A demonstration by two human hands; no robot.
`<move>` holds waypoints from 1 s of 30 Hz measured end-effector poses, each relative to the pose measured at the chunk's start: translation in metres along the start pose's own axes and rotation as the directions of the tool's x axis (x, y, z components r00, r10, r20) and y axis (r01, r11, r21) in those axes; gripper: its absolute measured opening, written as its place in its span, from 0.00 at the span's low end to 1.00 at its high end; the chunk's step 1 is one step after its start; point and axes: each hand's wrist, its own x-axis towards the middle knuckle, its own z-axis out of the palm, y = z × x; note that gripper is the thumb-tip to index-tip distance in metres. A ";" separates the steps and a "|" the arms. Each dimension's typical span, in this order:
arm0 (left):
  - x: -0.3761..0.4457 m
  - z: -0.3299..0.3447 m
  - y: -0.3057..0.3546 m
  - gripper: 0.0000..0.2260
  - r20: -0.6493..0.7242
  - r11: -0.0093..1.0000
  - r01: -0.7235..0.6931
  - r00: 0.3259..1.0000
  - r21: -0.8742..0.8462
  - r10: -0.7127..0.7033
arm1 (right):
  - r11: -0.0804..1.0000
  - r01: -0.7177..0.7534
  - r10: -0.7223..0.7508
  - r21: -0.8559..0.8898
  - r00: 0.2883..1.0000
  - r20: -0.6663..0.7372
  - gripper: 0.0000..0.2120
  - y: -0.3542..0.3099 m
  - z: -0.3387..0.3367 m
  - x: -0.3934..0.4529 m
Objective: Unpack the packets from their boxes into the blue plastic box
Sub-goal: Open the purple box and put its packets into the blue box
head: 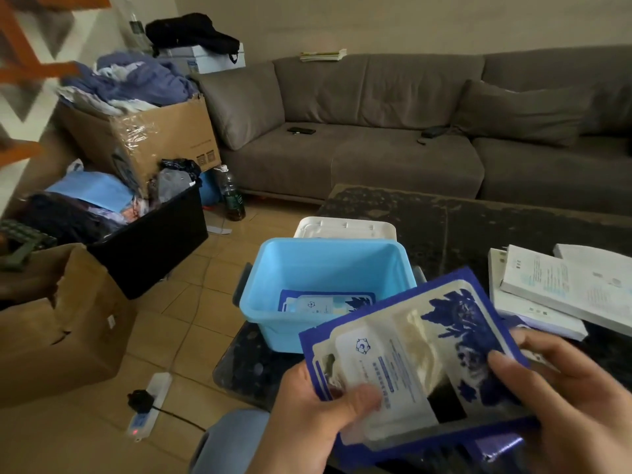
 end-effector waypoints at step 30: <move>0.174 -0.059 0.098 0.15 0.104 -0.253 -0.197 0.936 0.947 -0.338 | 0.531 0.274 0.159 -0.802 0.897 0.412 0.07 0.042 0.134 0.186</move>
